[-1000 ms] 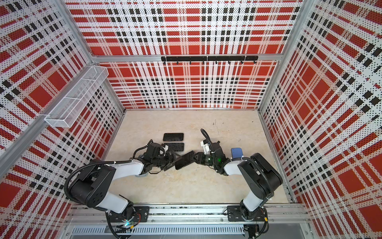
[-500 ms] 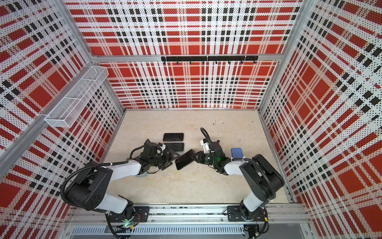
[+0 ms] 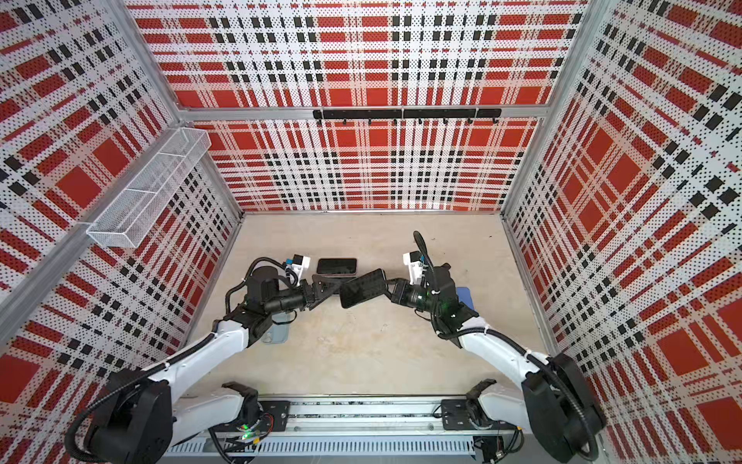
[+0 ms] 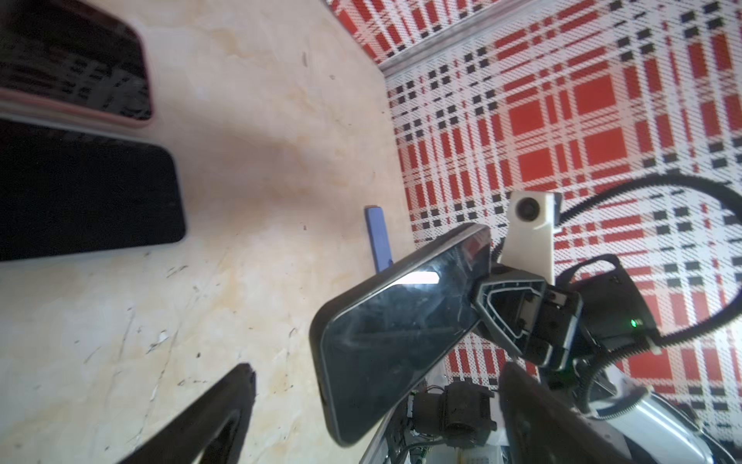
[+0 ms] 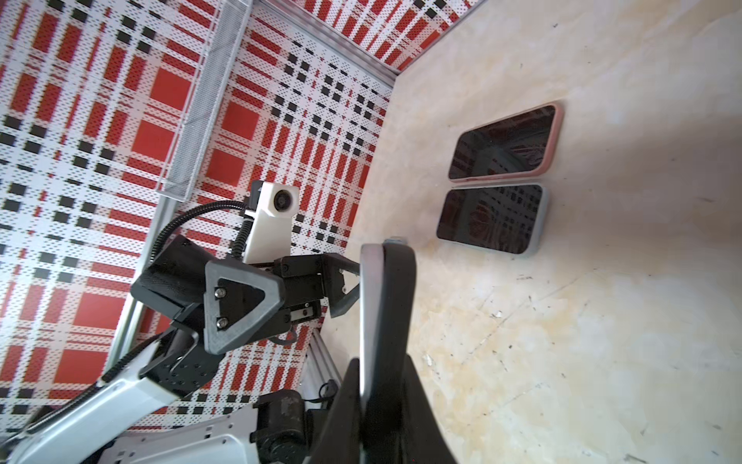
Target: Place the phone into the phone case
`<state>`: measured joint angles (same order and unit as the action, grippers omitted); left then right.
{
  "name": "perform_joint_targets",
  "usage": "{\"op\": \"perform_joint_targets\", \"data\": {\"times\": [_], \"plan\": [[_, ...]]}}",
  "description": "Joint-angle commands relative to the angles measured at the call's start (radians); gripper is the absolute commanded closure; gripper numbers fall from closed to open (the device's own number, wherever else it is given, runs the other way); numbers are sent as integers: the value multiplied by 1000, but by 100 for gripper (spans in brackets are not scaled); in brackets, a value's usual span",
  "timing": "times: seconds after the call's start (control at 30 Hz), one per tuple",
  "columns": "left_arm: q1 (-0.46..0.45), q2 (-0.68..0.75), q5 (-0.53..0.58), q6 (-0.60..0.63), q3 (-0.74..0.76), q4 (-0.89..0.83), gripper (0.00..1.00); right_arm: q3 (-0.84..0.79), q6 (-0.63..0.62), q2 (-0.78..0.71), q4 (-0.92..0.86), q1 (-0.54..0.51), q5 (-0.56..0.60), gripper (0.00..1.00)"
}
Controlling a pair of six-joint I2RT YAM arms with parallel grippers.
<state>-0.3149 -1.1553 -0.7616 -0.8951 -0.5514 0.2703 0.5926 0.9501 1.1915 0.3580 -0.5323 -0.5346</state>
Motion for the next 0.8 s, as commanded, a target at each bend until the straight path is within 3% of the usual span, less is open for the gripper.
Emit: {"op": "perform_joint_targets", "data": {"times": [0.0,0.23,0.4,0.77], "plan": [[-8,0,-104,-50,-3,161,8,23,97,-31,135,0,-51,100],[-50,-80,-171,-254,50,525,25,-1,138,-56,189,1,-45,100],[-90,-122,-176,-342,55,694,44,-7,165,-46,236,1,-46,100],[-104,-75,-144,-355,67,724,77,-13,177,-11,299,2,-51,100]]}}
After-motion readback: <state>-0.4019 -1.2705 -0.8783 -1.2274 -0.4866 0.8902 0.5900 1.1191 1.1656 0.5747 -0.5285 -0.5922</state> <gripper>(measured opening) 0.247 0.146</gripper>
